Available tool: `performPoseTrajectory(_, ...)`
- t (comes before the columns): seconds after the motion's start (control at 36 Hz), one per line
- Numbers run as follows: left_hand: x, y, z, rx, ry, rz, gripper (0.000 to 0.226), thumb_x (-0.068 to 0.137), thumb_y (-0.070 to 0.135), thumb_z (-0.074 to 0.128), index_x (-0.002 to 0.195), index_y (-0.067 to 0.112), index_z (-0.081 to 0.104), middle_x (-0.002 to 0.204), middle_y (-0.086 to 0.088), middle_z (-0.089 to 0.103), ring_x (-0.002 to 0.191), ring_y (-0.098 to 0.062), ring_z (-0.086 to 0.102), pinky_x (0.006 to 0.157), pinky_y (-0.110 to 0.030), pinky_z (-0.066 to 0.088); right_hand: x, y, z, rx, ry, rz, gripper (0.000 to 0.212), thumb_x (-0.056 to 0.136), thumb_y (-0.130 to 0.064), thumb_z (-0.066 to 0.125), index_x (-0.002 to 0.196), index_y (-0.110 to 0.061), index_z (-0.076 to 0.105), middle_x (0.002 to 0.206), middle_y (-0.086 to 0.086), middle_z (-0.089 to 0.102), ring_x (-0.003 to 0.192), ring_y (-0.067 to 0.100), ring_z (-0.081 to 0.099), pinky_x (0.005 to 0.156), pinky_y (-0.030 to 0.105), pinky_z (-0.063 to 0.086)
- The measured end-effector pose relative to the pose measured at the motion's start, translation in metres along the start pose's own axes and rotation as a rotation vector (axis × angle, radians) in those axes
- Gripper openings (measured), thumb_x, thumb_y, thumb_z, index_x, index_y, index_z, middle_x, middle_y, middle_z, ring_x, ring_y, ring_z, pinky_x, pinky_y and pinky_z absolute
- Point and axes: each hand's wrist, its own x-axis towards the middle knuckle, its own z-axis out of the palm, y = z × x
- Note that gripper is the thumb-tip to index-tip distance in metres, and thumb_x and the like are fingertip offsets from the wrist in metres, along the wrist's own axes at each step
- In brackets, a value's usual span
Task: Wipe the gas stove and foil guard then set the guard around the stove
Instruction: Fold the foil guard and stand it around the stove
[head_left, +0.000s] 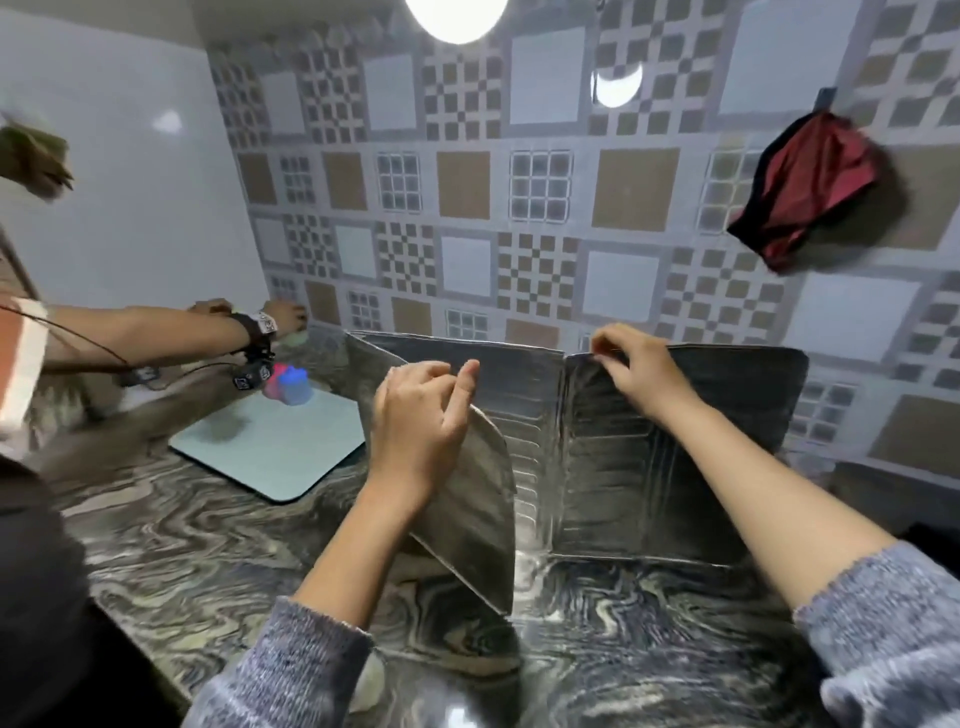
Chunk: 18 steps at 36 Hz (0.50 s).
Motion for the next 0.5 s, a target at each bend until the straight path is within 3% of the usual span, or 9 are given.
performPoseTrajectory(0.08, 0.013, -0.013, 0.001, -0.029, -0.01, -0.227, 0.053, 0.091, 0.052, 0.041, 0.091, 0.011, 0.074, 0.127, -0.013, 0.058, 0.123, -0.027, 0.044, 0.104, -0.037, 0.034, 0.001, 0.0, 0.002, -0.006, 0.011, -0.014, 0.009, 0.085, 0.003, 0.057, 0.093, 0.003, 0.062, 0.091, 0.016, 0.064, 0.084, 0.02, 0.055, 0.076, 0.026, 0.037)
performPoseTrajectory(0.19, 0.033, -0.021, -0.002, -0.162, -0.027, -0.392, 0.035, 0.09, 0.036, 0.053, 0.107, 0.01, 0.069, 0.145, -0.017, 0.037, 0.136, -0.027, 0.029, 0.108, -0.032, 0.025, 0.0, 0.003, 0.003, 0.001, 0.0, -0.013, 0.01, 0.085, 0.003, 0.057, 0.093, 0.002, 0.062, 0.09, 0.012, 0.063, 0.085, 0.019, 0.054, 0.077, 0.025, 0.037)
performPoseTrajectory(0.28, 0.047, -0.023, -0.002, -0.268, -0.117, -0.52, 0.053, 0.085, 0.028, 0.058, 0.134, 0.01, 0.047, 0.151, -0.015, 0.026, 0.14, -0.026, 0.024, 0.112, -0.034, 0.022, 0.0, 0.007, 0.005, 0.001, 0.003, -0.018, 0.013, 0.081, 0.008, 0.057, 0.091, 0.001, 0.063, 0.087, 0.006, 0.06, 0.085, 0.02, 0.055, 0.075, 0.018, 0.034)
performPoseTrajectory(0.39, 0.054, -0.03, 0.003, -0.405, -0.211, -0.605, 0.068, 0.083, 0.024, 0.055, 0.145, 0.012, 0.029, 0.15, -0.009, 0.033, 0.135, -0.026, 0.035, 0.111, -0.041, 0.031, -0.001, 0.009, -0.003, -0.002, -0.017, 0.02, 0.014, 0.083, 0.007, 0.056, 0.095, 0.002, 0.062, 0.091, 0.005, 0.06, 0.087, 0.018, 0.053, 0.075, 0.014, 0.032)
performPoseTrajectory(0.44, 0.053, -0.031, 0.007, -0.449, -0.203, -0.614, 0.069, 0.086, 0.021, 0.051, 0.147, 0.012, 0.021, 0.15, -0.007, 0.032, 0.135, -0.025, 0.034, 0.11, -0.034, 0.029, -0.001, 0.012, -0.009, -0.029, -0.042, 0.043, 0.02, 0.082, 0.009, 0.053, 0.097, -0.001, 0.062, 0.095, 0.006, 0.062, 0.09, 0.018, 0.055, 0.08, 0.019, 0.036)
performPoseTrajectory(0.5, 0.054, -0.033, 0.012, -0.477, -0.192, -0.617, 0.068, 0.088, 0.018, 0.049, 0.148, 0.009, 0.016, 0.146, -0.007, 0.036, 0.133, -0.022, 0.034, 0.097, -0.026, 0.027, 0.0, 0.016, -0.016, -0.073, -0.084, 0.065, 0.032, 0.08, 0.011, 0.049, 0.101, -0.008, 0.062, 0.103, 0.006, 0.065, 0.098, 0.02, 0.059, 0.09, 0.03, 0.043)
